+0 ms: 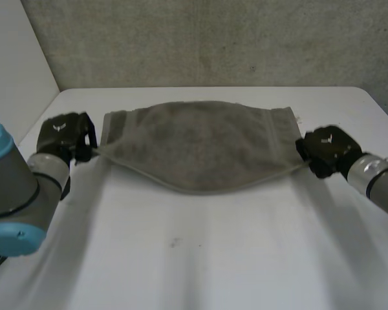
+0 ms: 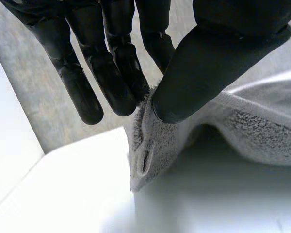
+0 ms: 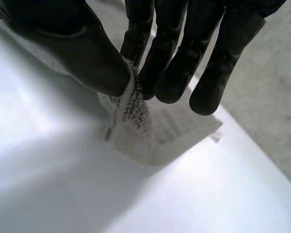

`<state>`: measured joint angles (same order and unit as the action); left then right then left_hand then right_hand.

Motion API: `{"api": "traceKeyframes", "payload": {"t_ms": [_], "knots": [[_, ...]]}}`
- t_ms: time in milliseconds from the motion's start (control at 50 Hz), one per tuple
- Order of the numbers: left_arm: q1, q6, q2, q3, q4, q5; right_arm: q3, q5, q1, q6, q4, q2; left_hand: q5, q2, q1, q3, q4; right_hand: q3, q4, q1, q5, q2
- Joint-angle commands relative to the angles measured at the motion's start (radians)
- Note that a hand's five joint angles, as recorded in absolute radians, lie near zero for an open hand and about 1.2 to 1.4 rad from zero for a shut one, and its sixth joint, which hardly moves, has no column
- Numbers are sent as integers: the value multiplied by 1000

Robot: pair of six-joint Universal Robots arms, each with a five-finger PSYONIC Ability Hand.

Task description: Fold the towel.

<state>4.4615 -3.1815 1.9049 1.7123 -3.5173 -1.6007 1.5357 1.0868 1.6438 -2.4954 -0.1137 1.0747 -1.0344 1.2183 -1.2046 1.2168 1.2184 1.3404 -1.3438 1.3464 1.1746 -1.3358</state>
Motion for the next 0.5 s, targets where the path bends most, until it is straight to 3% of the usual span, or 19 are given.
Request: {"api": "traceKeyframes", "payload": {"t_ms": [20,300,500], "knots": [[-2,-75,-117,102,17,1,115,4,-25,26,8,132,-187,178,-192,180,178,56,-52,50,47,-60],[-2,-98,-549,211,259,1,233,-2,-173,16,216,635,-187,178,-192,180,178,56,-52,50,47,-60],[2,-124,-563,197,299,16,213,1,-182,18,230,651,-187,178,-192,180,178,56,-52,50,47,-60]]}}
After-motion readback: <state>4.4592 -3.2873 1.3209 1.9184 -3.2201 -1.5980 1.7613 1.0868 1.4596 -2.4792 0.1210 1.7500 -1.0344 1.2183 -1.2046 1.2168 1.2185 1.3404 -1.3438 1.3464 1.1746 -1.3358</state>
